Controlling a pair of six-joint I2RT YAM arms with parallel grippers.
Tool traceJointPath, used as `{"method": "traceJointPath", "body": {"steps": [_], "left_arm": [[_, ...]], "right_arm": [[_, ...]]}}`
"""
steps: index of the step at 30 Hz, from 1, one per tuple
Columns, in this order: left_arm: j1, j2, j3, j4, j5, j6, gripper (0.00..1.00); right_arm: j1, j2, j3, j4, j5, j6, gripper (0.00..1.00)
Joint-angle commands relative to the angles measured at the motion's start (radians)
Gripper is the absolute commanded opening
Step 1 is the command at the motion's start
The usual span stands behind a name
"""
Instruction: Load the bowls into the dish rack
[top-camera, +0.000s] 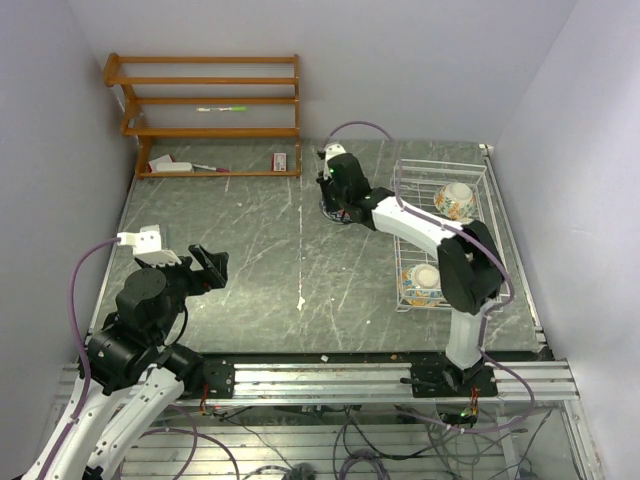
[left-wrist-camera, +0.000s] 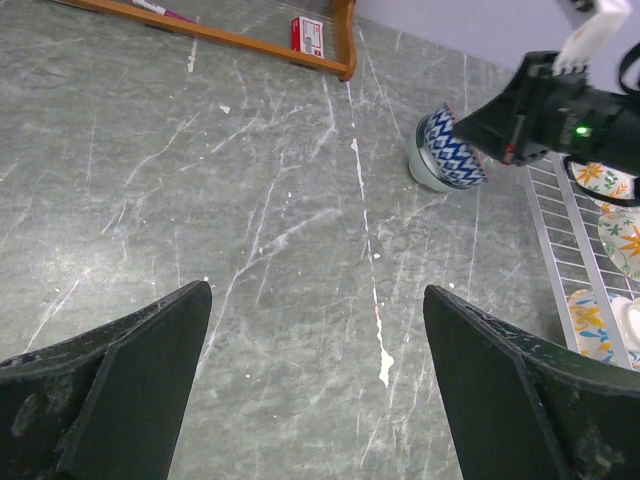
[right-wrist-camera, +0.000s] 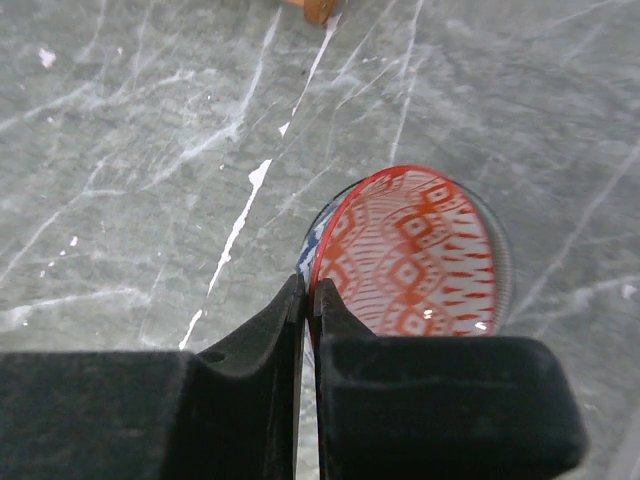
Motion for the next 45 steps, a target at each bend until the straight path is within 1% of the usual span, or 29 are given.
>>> {"method": "traceJointPath", "body": {"steps": [1, 5, 10, 16, 22, 26, 30, 34, 36, 40, 45], "left_arm": [[-0.008, -0.011, 0.027, -0.003, -0.017, -0.004, 0.98], [-0.008, -0.013, 0.027, -0.003, -0.019, -0.005, 0.98], [-0.008, -0.015, 0.027, -0.003, -0.018, -0.005, 0.98], [-0.008, -0.013, 0.027, -0.001, -0.013, -0.003, 0.98], [-0.008, -0.014, 0.027, 0.002, -0.007, -0.002, 0.98], [-0.008, -0.016, 0.026, 0.003, -0.004, -0.001, 0.98], [-0.008, -0.012, 0.026, 0.005, 0.004, 0.002, 0.98], [-0.008, -0.014, 0.025, 0.007, 0.008, 0.003, 0.98], [-0.008, -0.017, 0.024, 0.007, 0.007, 0.003, 0.98], [-0.010, -0.016, 0.024, 0.009, 0.012, 0.004, 0.98], [-0.010, -0.021, 0.024, 0.009, 0.012, 0.004, 0.98]], "right_arm": [[0.011, -0.144, -0.058, 0.097, 0.063, 0.006, 0.00], [0.012, -0.197, -0.105, 0.145, 0.051, 0.012, 0.00], [0.013, -0.243, -0.166, 0.221, -0.007, 0.022, 0.00], [0.002, -0.359, -0.249, 0.318, -0.044, 0.057, 0.00], [-0.075, -0.494, -0.330, 0.374, -0.157, 0.152, 0.00], [-0.129, -0.581, -0.381, 0.383, -0.180, 0.210, 0.00], [-0.239, -0.694, -0.455, 0.403, -0.244, 0.290, 0.00], [-0.405, -0.790, -0.548, 0.423, -0.358, 0.400, 0.00], [-0.470, -0.821, -0.586, 0.430, -0.413, 0.448, 0.00], [-0.568, -0.838, -0.654, 0.446, -0.524, 0.527, 0.00], [-0.692, -0.814, -0.774, 0.583, -0.678, 0.669, 0.00]]}}
